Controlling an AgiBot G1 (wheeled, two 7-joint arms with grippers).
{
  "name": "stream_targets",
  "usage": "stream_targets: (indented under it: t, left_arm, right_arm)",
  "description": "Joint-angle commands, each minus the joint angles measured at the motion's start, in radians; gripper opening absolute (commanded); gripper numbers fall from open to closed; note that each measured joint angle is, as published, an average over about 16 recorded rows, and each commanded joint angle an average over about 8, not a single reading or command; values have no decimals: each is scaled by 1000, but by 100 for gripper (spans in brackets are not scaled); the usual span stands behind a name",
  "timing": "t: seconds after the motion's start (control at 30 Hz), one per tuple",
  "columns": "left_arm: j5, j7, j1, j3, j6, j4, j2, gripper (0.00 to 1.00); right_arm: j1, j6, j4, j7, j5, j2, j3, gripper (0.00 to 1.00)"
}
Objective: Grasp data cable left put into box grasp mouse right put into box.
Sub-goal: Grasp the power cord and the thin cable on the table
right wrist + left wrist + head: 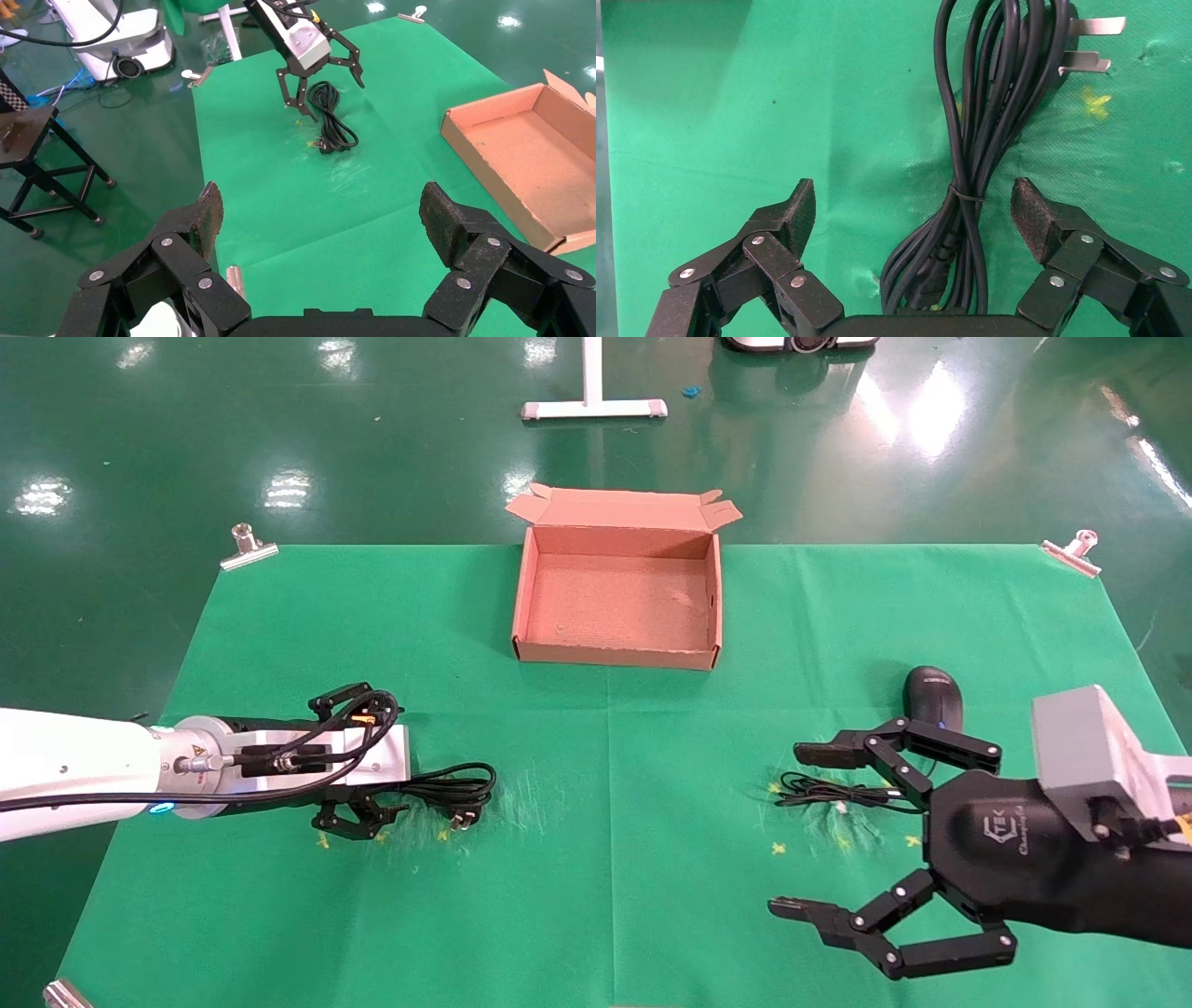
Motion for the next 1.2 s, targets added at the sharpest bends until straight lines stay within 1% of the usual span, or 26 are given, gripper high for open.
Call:
stream_targets:
  t: [0.03, 0.13, 0.23, 0.3, 0.43, 0.6, 0.73, 0.87, 1.03, 1.2]
  left_arm:
    - [11, -9, 3, 1, -8, 0, 5, 100]
    - [15, -9, 5, 2, -11, -1, 7, 100]
    - [15, -9, 6, 2, -12, -1, 7, 100]
    - [15, -9, 6, 2, -13, -1, 7, 100]
    - [15, -9, 6, 2, -13, -1, 7, 100]
    - [15, -9, 6, 2, -13, -1, 7, 100]
    - [15, -9, 6, 2, -13, -1, 7, 100]
    - [15, -9, 6, 2, -13, -1, 7, 100]
    - [15, -9, 6, 2, -13, -1, 7, 100]
    - [15, -9, 6, 2, -13, -1, 7, 100]
  right_arm:
    - [3, -1, 2, 3, 0, 0, -1, 100]
    - [4, 1, 1, 11, -20, 4, -9, 100]
    - [7, 11, 6, 21, -78, 14, -29, 100]
    - [16, 20, 12, 28, -143, 23, -49, 100]
    - [53, 42, 16, 38, -307, 28, -97, 100]
    - [128, 63, -32, 18, -492, -18, -151, 100]
    - [211, 69, -136, -29, -596, -93, -186, 100]
    - [300, 62, -282, -90, -663, -174, -215, 100]
    - [381, 52, -460, -171, -704, -248, -238, 100]
    - [428, 53, -599, -236, -719, -294, -248, 100]
